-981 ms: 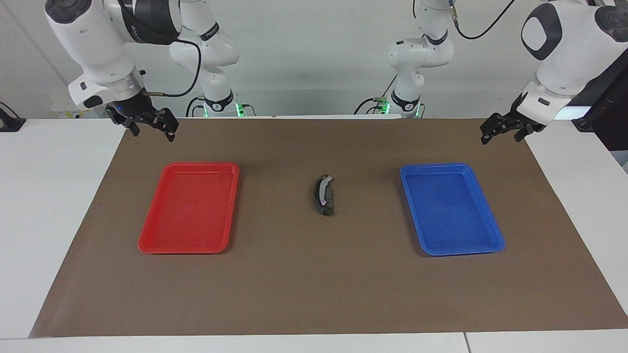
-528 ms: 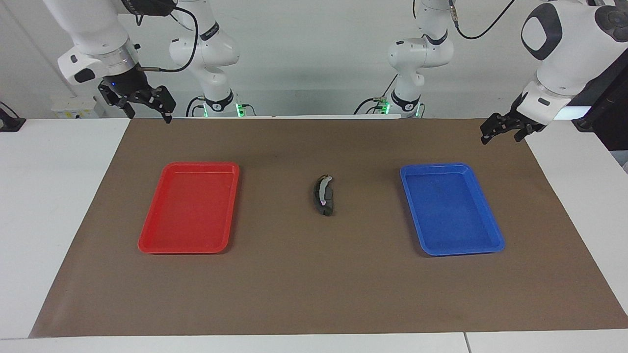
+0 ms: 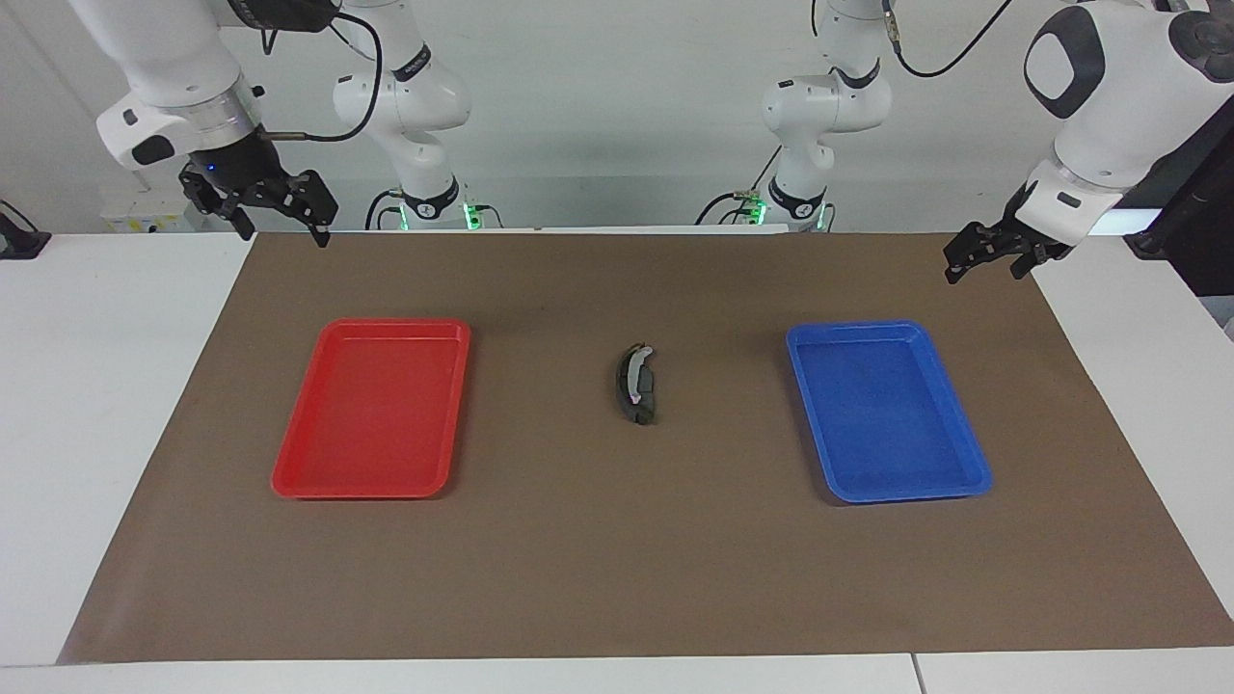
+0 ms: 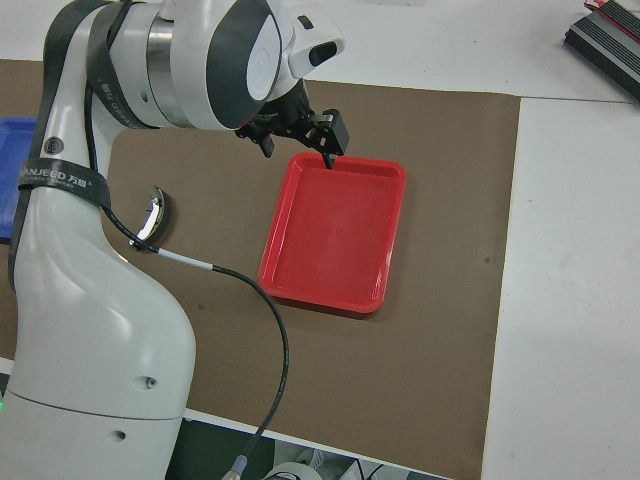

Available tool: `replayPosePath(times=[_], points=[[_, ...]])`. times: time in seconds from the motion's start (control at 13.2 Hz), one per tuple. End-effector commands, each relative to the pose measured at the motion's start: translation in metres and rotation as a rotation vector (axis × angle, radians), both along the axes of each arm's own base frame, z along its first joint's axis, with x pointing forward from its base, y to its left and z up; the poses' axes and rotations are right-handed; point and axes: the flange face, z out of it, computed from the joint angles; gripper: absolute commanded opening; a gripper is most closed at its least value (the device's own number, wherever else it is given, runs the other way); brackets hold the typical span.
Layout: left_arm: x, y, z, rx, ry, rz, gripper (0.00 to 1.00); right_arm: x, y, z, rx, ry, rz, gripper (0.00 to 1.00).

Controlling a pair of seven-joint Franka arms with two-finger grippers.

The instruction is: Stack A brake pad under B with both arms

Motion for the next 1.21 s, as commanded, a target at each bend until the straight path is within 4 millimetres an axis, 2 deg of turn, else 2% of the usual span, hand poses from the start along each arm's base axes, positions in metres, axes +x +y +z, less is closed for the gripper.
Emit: replayPosePath(times=[0.0, 0.6, 1.13], points=[[-0.0035, 0.0014, 0.0011, -0.01, 0.004, -0.002, 1.0, 0.0065, -0.0013, -0.0004, 0.014, 0.016, 0.021, 1.0], [-0.0036, 0.0014, 0.0004, -0.01, 0.006, -0.002, 1.0, 0.0127, 0.0033, 0.0026, -0.004, -0.037, 0.06, 1.0], [-0.0036, 0.0014, 0.0004, -0.01, 0.006, -0.002, 1.0, 0.0106, 0.0059, -0.0009, 0.012, -0.032, 0.058, 1.0]])
